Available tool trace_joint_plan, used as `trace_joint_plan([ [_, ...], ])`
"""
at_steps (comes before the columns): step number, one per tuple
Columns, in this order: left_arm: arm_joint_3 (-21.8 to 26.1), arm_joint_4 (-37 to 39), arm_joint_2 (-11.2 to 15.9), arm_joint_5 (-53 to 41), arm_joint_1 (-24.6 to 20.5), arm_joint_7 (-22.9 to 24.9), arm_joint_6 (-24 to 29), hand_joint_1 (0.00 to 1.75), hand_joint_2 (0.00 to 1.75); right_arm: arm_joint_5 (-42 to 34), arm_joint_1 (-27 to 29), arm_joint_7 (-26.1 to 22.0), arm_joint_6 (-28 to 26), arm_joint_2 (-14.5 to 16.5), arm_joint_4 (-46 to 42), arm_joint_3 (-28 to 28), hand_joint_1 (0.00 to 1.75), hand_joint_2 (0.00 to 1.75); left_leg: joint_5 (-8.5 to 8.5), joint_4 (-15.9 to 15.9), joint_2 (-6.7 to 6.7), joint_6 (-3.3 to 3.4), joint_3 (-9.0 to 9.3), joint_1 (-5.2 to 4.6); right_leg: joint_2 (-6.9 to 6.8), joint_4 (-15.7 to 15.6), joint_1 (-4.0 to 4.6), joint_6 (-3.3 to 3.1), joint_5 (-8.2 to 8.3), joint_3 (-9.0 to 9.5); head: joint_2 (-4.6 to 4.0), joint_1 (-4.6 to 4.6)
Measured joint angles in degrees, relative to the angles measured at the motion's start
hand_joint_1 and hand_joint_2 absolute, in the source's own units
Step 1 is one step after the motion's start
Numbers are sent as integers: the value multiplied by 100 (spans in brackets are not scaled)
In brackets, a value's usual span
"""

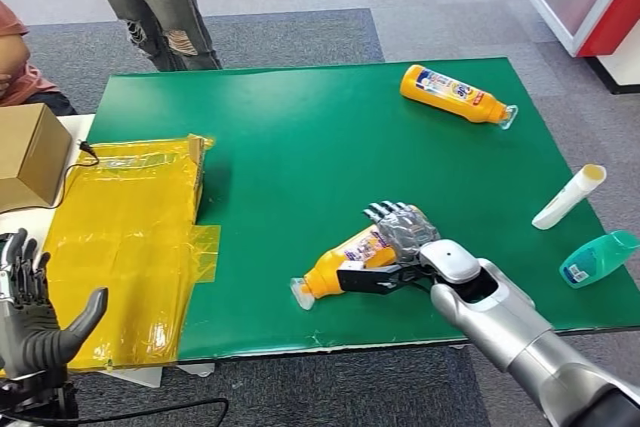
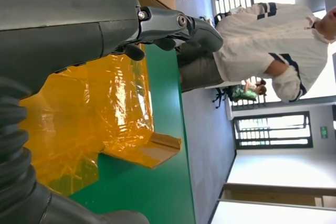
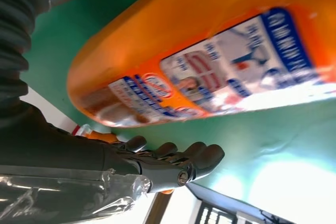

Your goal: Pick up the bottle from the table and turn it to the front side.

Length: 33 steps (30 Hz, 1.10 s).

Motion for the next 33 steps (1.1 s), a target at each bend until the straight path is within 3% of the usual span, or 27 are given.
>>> trace_joint_plan([
  [7,-73,2,0,-4,2,23,-21,0,175,62,-126,-125,-16,182,373,292,0,175,1,0,0,-1,1,0,0,0,0,0,0,0,0,0],
  [11,-79,2,0,-3,3,23,-20,0,175,53,-169,-153,-19,222,458,374,175,175,1,0,0,-1,1,0,0,0,0,0,0,1,0,-1],
  [33,-105,2,1,-1,10,23,-35,0,175,-344,-175,-250,-414,313,544,494,175,175,1,0,0,-1,3,0,0,0,0,0,1,0,0,1],
])
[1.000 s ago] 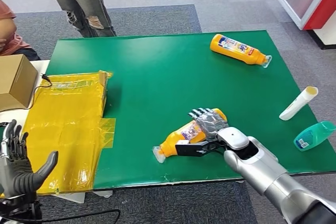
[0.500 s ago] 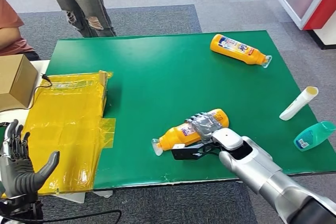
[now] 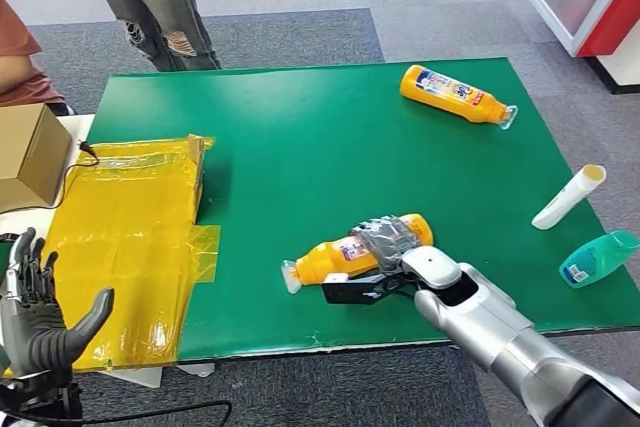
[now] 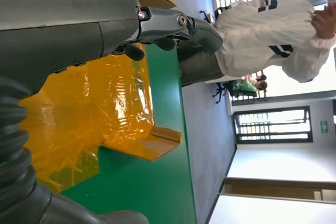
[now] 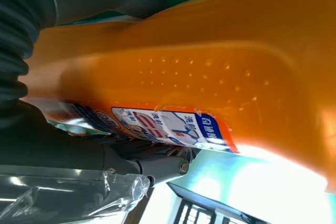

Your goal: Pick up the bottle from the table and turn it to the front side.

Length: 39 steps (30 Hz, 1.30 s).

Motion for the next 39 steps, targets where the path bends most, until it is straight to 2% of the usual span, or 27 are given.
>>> trace_joint_plan([
  [6,-55,0,15,7,-44,0,-18,0,175,-1014,303,-271,-184,148,-439,-522,175,175,0,0,0,0,0,0,0,0,0,0,0,-2,0,-1],
  [11,-140,0,50,19,-83,0,-19,0,175,-1575,510,-466,-222,269,-831,-947,175,175,0,0,0,0,-1,0,-1,0,0,0,-1,-2,0,1],
  [17,-348,0,163,-62,-154,2,55,0,175,-2691,913,-882,-204,532,-1546,-1643,175,175,0,0,2,0,-1,0,0,0,0,-1,0,-4,0,-1],
  [25,-836,1,422,-229,-381,-56,89,0,175,-4391,1300,-1379,448,999,-2348,-2206,175,175,0,0,2,-1,-1,1,1,0,1,-2,-1,-5,0,-1],
  [33,-1024,3,543,-165,-453,-68,69,0,175,-4632,1442,-1421,571,1139,-2558,-2380,175,175,-1,0,2,0,-1,0,1,0,0,-1,-1,-4,0,-1],
  [35,-1049,13,568,22,-471,-91,-16,0,175,-5101,1454,-1413,837,1172,-2558,-2408,175,175,-1,0,2,-1,-1,0,1,0,0,-2,-1,-5,0,-1],
  [39,-1191,60,637,607,-580,-164,-282,0,175,-6516,1454,-1361,1427,1288,-2444,-2414,175,175,0,0,2,-2,-1,1,1,0,1,-3,-2,-5,0,-2],
])
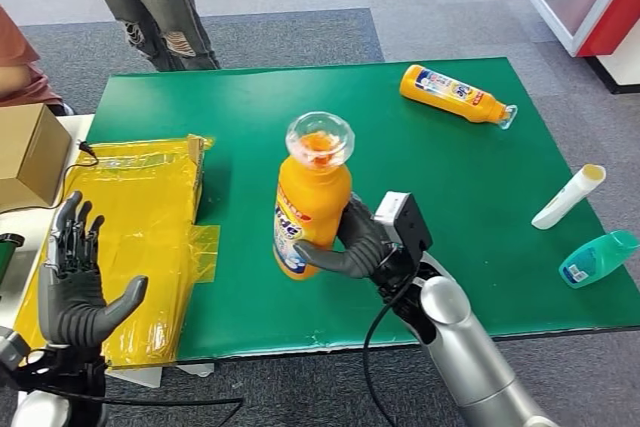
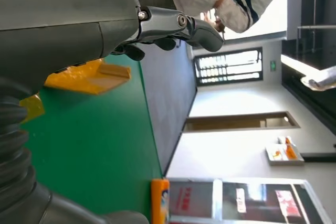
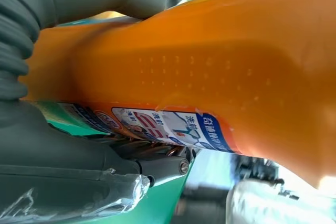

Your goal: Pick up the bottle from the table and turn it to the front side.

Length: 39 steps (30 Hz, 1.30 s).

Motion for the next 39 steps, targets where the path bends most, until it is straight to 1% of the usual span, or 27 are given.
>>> trace_joint_plan([
  [2,-137,32,36,283,-81,2,-204,0,175,-314,-11,3,11,73,121,8,175,175,1,0,0,0,0,1,0,0,1,-1,0,0,0,1],
  [6,-515,133,107,1159,-311,107,-778,0,175,-381,-79,-21,-168,215,373,42,175,175,1,0,0,-1,0,1,0,0,1,0,1,1,0,1],
  [11,-1017,341,173,2528,-739,551,-1313,0,175,-358,-220,-125,-375,403,702,143,175,175,3,0,-1,-1,0,1,-1,0,1,-1,5,2,0,1],
  [13,-1188,474,185,3009,-915,739,-1442,0,175,-365,-284,-160,-410,474,812,190,175,175,3,0,-1,-2,0,1,0,0,1,-2,6,2,0,1],
  [15,-1344,602,191,3250,-1076,856,-1503,0,175,-369,-345,-176,-447,532,903,234,175,175,4,0,0,-3,0,1,0,0,1,-2,6,0,0,1],
  [19,-1697,806,203,3379,-1450,1023,-1578,0,175,-346,-442,-193,-520,609,1086,309,175,175,5,0,-1,-4,0,1,0,1,1,-2,5,0,0,1],
  [21,-1875,892,209,3362,-1654,1110,-1500,0,175,-302,-473,-219,-541,640,1162,345,175,175,5,0,0,-4,-1,1,0,1,1,-2,6,-1,0,1],
  [24,-2074,1008,221,3207,-1976,1181,-1188,0,175,-233,-505,-250,-595,683,1254,404,175,175,5,0,0,-4,0,1,0,1,1,-2,6,0,0,1],
  [32,-2283,1476,263,2880,-2916,1474,-434,0,175,-59,-577,-258,-733,771,1388,567,175,175,11,0,0,-9,0,1,0,2,1,-4,7,0,0,1],
  [35,-2311,1604,270,2727,-3150,1526,-242,0,175,-46,-594,-258,-764,781,1418,605,175,175,11,0,0,-9,0,1,0,3,1,-4,7,-1,0,1],
  [39,-2375,1725,269,2559,-3338,1582,31,0,175,51,-601,-267,-835,787,1437,652,175,175,10,0,0,-9,-1,1,0,3,1,-3,7,-1,0,2],
])
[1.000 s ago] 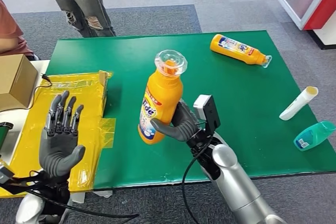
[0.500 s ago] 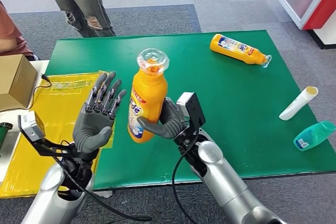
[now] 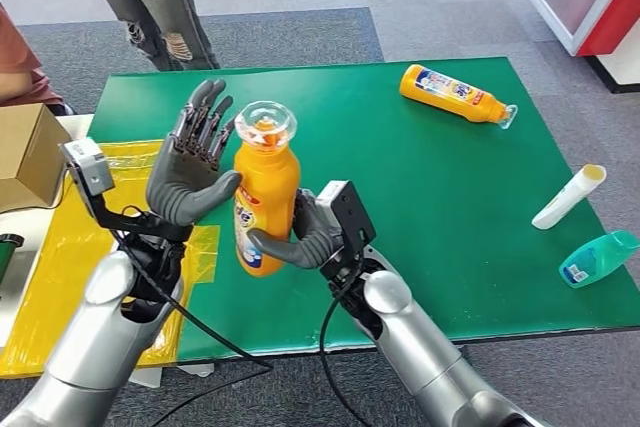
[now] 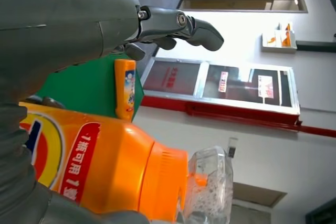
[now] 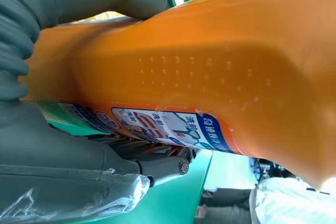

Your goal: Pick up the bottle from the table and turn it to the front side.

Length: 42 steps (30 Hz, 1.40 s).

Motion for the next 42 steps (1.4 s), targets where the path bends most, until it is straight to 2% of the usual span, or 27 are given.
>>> trace_joint_plan([
  [9,-149,202,-25,-209,-187,165,344,0,175,404,-47,-34,-429,7,2,76,175,175,0,0,0,0,0,0,0,0,0,-1,1,-1,0,-1],
  [15,-493,217,-41,-57,-216,423,85,0,175,629,-59,-89,-645,7,17,74,175,175,0,0,0,0,0,0,1,0,0,-1,1,-1,0,-1],
  [28,-997,208,-25,248,-347,539,-178,0,175,719,-58,-174,-745,3,168,13,175,175,0,0,0,0,0,0,0,0,0,-2,2,0,0,-1],
  [42,-1148,208,32,131,-466,585,-103,0,175,1146,-47,-281,-1054,3,177,26,175,175,0,0,0,0,0,0,0,0,0,-2,2,0,0,-1],
])
